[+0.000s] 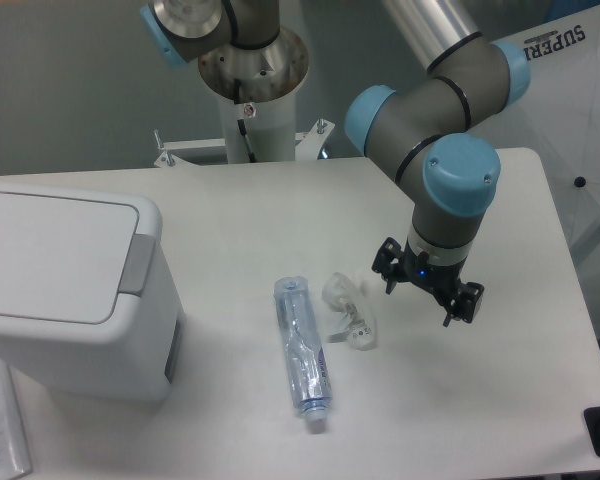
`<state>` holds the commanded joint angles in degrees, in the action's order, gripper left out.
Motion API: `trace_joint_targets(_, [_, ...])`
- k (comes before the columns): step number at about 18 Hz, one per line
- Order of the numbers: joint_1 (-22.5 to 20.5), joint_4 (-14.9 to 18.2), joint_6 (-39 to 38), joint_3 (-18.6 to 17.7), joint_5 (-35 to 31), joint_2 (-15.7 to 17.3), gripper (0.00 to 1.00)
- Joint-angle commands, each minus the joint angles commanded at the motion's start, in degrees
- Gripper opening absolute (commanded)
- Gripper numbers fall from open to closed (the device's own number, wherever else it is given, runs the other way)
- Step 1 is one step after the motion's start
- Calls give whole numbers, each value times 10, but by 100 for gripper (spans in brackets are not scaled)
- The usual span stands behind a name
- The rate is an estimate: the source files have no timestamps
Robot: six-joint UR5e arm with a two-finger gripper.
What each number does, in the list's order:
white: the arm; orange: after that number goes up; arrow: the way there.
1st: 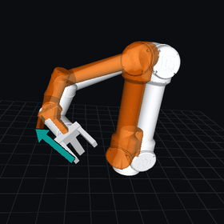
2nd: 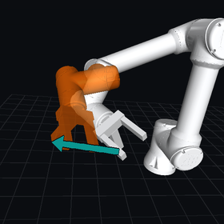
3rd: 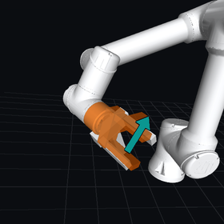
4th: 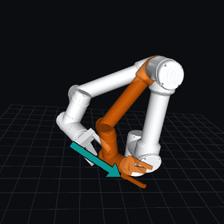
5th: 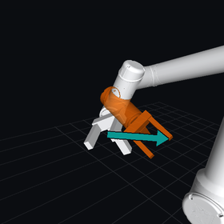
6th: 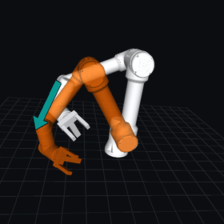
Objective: Open the trash can
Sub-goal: 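Move the gripper over the bottle toward the white trash can lid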
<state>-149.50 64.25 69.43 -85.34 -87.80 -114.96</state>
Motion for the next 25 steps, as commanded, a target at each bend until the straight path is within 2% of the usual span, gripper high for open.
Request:
trace_joint_targets(3, [4, -2, 0, 0, 2, 1, 100])
trace_joint_targets(6, [8, -7, -14, 0, 35, 5, 100])
trace_joint_targets(9, [11, -14, -97, -7, 40, 20, 100])
trace_joint_targets(13, [45, -60, -254, -4, 55, 26, 100])
trace_joint_targets(15, [57, -60, -296, 0, 68, 27, 100])
trace_joint_targets(19, [72, -60, -329, 5, 90, 33, 100])
trace_joint_targets(21, [71, -60, -364, 10, 128, 48, 100])
trace_joint_targets(23, [70, -60, -437, 10, 166, 61, 100])
trace_joint_targets(25, [74, -61, -488, 14, 170, 85, 100])
